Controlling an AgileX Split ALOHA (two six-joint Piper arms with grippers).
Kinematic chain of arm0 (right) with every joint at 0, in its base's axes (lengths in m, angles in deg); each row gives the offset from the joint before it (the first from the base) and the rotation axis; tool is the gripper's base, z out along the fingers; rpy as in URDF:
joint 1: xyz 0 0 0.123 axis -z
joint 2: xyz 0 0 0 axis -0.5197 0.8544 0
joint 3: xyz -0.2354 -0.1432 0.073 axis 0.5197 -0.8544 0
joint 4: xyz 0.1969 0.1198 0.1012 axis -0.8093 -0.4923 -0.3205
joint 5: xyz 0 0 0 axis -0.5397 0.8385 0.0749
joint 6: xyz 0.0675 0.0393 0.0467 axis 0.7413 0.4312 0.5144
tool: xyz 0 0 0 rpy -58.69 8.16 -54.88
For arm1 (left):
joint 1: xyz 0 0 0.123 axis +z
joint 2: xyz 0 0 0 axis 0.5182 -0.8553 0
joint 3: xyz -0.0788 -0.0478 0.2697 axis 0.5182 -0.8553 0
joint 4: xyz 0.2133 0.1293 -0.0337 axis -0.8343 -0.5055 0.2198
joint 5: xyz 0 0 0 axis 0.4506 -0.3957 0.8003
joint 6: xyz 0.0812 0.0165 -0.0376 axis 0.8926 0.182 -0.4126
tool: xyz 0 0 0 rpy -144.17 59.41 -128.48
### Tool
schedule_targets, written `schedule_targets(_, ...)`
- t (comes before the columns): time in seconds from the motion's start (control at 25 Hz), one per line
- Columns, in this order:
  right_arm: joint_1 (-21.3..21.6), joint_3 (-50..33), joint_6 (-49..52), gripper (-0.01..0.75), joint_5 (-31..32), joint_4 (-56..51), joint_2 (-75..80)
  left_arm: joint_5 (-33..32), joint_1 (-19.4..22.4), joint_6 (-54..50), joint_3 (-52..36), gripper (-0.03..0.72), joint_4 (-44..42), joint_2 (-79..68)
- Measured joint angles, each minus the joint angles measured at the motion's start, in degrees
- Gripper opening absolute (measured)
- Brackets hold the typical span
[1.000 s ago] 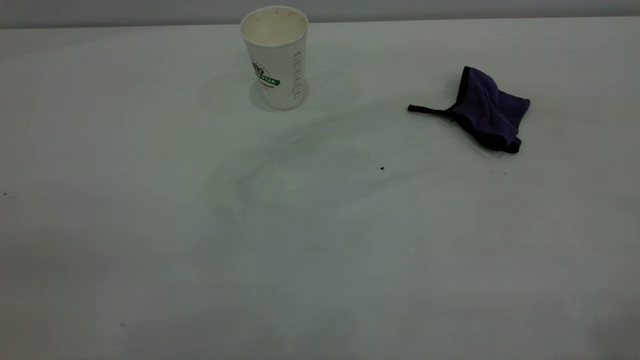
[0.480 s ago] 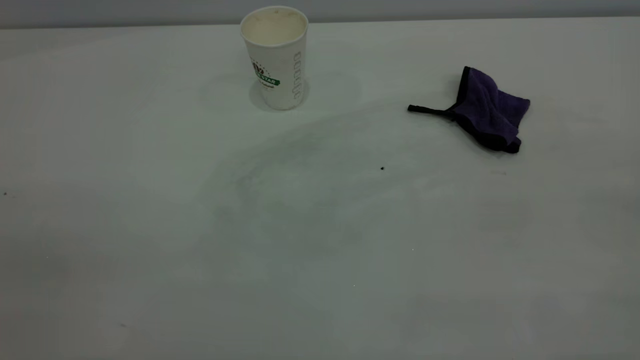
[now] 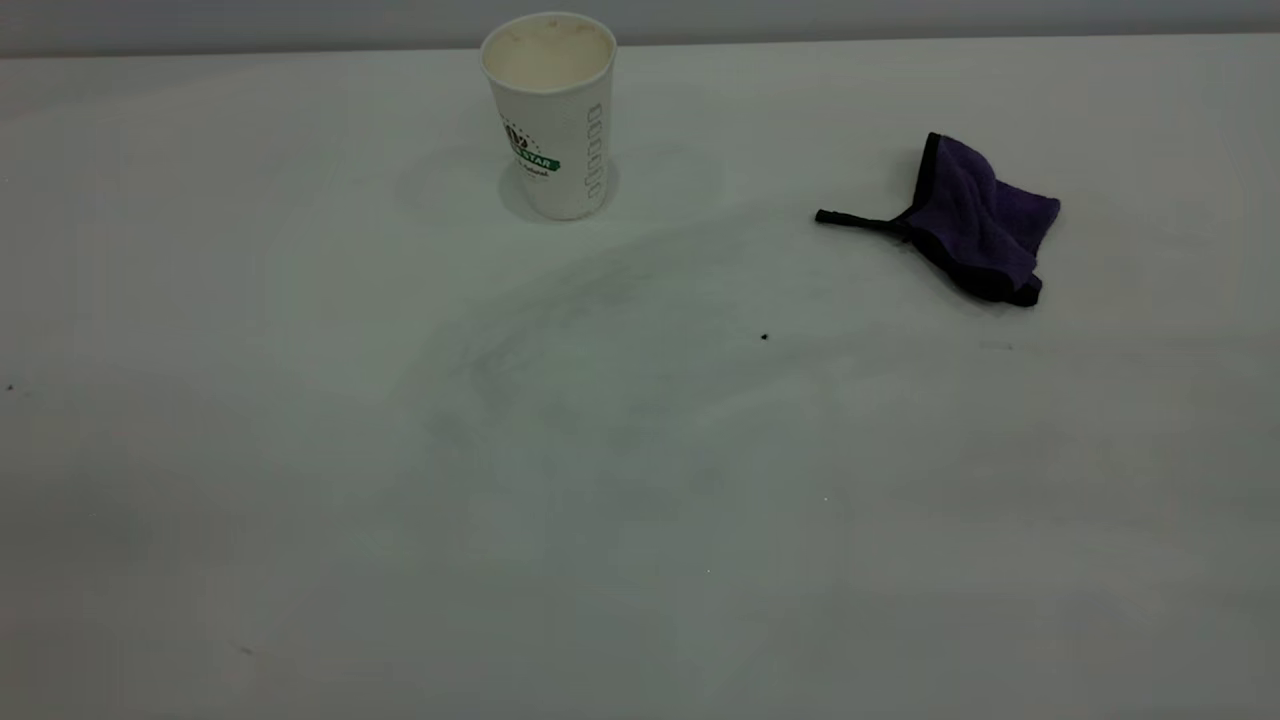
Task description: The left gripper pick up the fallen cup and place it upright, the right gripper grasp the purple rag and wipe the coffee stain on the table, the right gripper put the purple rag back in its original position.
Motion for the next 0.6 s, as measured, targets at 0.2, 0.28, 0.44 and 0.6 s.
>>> schedule_targets(0.2,0.68,0.00,2.85,0.674,-0.06,2.00,-1.53,0.00,0.00,0.00,0.00,0.432,0.00,0.00)
schedule_targets(0.28,0.75,0.00,3.49,0.671,-0.06,2.29,-1.53,0.00,0.00,0.00,0.00,0.432,0.00,0.00)
schedule_targets(0.44,0.75,0.00,3.77,0.663,-0.06,2.54,-1.53,0.00,0.00,0.00,0.00,0.432,0.00,0.00)
schedule_targets(0.6,0.75,0.00,3.79,0.620,-0.06,2.54,-1.53,0.00,0.00,0.00,0.00,0.432,0.00,0.00)
